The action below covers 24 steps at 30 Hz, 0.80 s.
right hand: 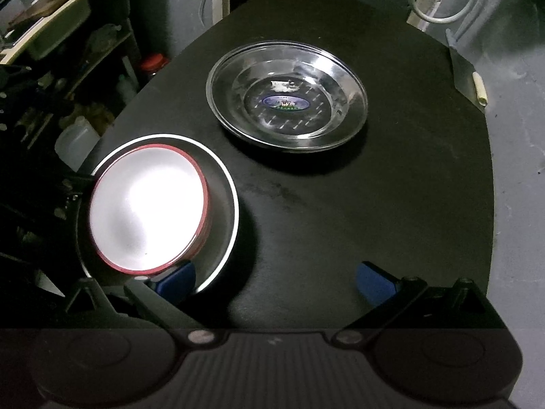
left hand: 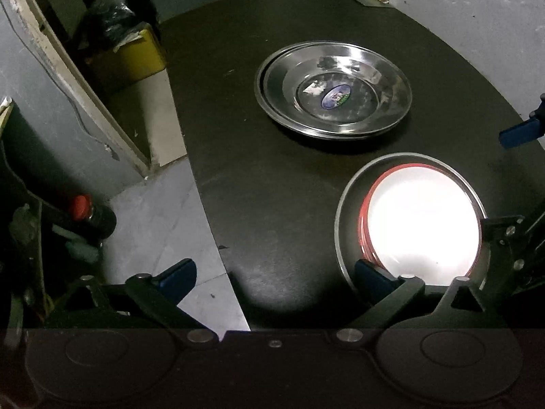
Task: Organize plates and bowls
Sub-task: 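Close both grippers on the rim of the handled steel bowl stack, then lift the bowl stack with both grippers toward the steel basin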
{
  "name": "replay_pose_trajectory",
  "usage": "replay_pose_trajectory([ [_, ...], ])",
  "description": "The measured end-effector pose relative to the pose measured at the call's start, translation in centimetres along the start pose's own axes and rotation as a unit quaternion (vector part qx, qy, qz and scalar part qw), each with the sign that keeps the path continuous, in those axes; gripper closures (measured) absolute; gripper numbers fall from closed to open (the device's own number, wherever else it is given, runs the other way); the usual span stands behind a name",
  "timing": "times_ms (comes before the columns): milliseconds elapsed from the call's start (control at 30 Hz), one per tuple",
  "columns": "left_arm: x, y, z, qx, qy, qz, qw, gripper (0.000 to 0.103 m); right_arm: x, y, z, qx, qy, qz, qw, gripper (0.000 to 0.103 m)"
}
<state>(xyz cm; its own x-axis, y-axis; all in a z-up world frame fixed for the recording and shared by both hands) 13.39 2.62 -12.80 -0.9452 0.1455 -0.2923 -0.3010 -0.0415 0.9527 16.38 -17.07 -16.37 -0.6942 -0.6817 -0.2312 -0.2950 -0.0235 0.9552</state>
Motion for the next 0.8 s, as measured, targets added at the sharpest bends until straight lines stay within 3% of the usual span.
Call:
replay_pose_trajectory([
  [67, -0.1, 0.0, -0.1, 0.003, 0.000, -0.003, 1.0000, 0.011, 0.0, 0.0, 0.1, -0.005, 0.001, -0.001, 1.000, 0.004],
  [200, -0.5, 0.7, -0.8, 0.016, -0.009, -0.021, 0.9996, 0.034, 0.0, 0.2, 0.6, -0.015, 0.012, -0.004, 1.000, 0.019],
  [367, -0.5, 0.7, -1.1, 0.030, -0.008, -0.022, 0.9993, 0.044, 0.0, 0.5, 1.1, -0.034, 0.018, -0.006, 0.999, 0.029],
  [567, -0.7, 0.7, -1.5, 0.089, 0.026, -0.020, 0.9955, 0.079, 0.0, 0.3, 1.6, -0.076, 0.013, -0.004, 0.997, 0.044],
  [733, -0.8, 0.6, -1.7, 0.102, 0.037, -0.011, 0.9940, 0.084, 0.1, -0.2, 1.3, -0.112, -0.014, 0.006, 0.994, 0.044],
  [800, -0.9, 0.5, -2.0, 0.107, 0.031, -0.009, 0.9937, 0.093, 0.1, -0.5, 1.3, -0.122, -0.018, 0.009, 0.992, 0.048],
])
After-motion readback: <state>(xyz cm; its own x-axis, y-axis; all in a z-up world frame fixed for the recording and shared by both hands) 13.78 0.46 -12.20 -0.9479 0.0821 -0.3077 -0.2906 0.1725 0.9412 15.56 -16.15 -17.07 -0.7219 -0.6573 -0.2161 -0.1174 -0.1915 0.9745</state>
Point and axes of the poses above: each gripper's, at about its wrist camera, not at the fingertips, and y roughly against the way its jaws point, z to its left, x to its underside, the point moved 10 cm from there along -y, roughly the way its jaws point, and after that the axes turned 9 degrees about z, right-handed, at the moved point
